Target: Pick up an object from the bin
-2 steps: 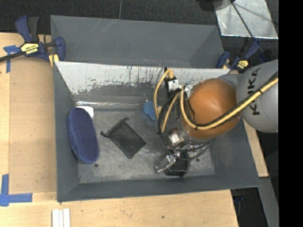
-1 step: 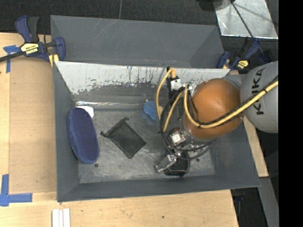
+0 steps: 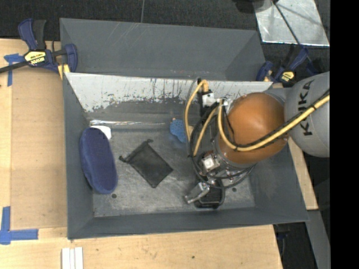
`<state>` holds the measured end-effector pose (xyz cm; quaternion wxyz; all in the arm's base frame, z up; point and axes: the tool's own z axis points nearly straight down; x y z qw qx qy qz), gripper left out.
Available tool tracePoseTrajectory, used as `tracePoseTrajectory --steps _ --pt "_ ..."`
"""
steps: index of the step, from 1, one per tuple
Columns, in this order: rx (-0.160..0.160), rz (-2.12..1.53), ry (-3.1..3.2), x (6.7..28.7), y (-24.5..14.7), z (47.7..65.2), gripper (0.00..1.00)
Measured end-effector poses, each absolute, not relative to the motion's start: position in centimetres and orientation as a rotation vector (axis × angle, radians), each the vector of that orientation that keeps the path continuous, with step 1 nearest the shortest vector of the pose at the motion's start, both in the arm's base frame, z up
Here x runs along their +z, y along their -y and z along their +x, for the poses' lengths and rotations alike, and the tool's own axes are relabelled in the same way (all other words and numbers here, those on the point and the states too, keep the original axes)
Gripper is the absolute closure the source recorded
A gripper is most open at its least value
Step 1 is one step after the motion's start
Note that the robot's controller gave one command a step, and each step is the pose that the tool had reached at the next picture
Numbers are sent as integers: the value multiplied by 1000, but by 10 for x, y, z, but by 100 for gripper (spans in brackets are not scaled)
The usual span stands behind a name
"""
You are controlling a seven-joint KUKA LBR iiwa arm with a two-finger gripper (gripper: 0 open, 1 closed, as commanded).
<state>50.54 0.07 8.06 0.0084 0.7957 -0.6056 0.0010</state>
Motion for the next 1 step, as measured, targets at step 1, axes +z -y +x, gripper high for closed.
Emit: tracePoseTrajectory --steps 1 --pt "5 2499 1910 93 0 506 100"
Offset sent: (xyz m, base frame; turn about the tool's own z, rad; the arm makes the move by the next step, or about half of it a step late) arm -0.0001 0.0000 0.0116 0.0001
